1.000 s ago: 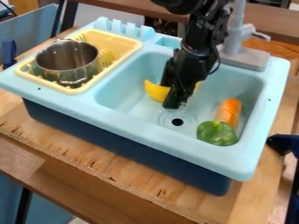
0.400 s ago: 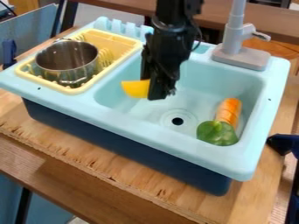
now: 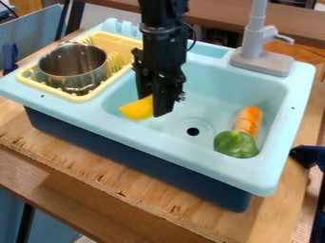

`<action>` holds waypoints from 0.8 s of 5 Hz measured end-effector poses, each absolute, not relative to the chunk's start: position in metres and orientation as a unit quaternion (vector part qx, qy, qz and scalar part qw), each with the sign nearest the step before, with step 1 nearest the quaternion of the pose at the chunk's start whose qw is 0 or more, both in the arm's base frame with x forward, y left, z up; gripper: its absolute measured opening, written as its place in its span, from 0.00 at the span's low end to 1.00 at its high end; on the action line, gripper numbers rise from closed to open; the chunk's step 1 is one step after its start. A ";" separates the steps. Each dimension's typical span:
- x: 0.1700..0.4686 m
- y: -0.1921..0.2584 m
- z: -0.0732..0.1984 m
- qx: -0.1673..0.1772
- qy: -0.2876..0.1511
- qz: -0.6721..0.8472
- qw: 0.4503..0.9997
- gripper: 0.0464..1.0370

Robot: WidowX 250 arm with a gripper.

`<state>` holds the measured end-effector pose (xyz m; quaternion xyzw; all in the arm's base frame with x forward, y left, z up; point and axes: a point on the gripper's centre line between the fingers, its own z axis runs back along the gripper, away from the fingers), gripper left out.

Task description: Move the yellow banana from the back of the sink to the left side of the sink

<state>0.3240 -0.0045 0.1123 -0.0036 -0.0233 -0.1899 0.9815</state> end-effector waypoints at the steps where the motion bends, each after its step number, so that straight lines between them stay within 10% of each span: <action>1: 0.336 0.005 0.093 -0.030 -0.018 -0.131 0.991 0.41; 4: 0.363 0.020 0.075 -0.036 -0.002 -0.092 0.995 0.48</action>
